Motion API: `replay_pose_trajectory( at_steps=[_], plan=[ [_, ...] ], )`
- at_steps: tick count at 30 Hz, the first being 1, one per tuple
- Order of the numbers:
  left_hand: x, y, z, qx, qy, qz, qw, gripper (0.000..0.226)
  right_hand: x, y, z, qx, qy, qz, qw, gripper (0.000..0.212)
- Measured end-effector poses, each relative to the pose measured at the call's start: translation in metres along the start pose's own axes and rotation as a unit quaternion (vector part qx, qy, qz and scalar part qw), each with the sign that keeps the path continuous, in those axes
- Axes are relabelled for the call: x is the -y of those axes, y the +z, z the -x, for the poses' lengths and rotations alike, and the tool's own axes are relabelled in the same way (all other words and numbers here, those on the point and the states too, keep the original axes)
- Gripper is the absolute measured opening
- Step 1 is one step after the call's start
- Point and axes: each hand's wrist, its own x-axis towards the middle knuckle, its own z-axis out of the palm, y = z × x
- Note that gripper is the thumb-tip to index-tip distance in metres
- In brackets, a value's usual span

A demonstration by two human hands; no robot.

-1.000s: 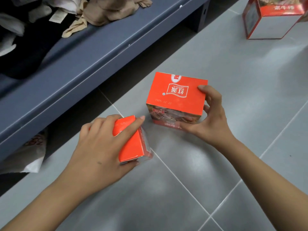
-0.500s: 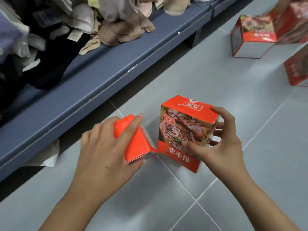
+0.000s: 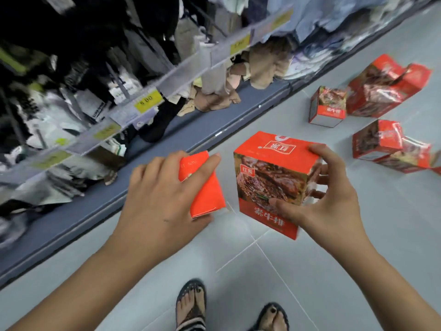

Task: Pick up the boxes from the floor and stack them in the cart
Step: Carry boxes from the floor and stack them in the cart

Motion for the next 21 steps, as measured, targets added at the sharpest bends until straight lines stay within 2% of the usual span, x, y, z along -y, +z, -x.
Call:
replay_pose_trajectory(
  at_steps=[12,15,18,21],
  plan=[
    [0.039,-0.264,0.085,-0.009,-0.015,0.006,1.0,0.095,0.254,-0.086,0.066,0.103,-0.064,0.001,0.993,0.096],
    [0.054,-0.306,0.114,-0.021,-0.022,-0.009,1.0,0.097,0.303,-0.093,0.077,0.116,-0.09,0.007,0.989,0.097],
    [0.067,-0.337,0.14,-0.033,-0.038,-0.02,0.999,0.088,0.342,-0.091,0.083,0.127,-0.125,0.017,0.984,0.099],
    [0.074,-0.363,0.165,-0.039,-0.069,-0.029,0.996,0.094,0.378,-0.088,0.088,0.143,-0.161,0.013,0.976,0.096]
  ],
)
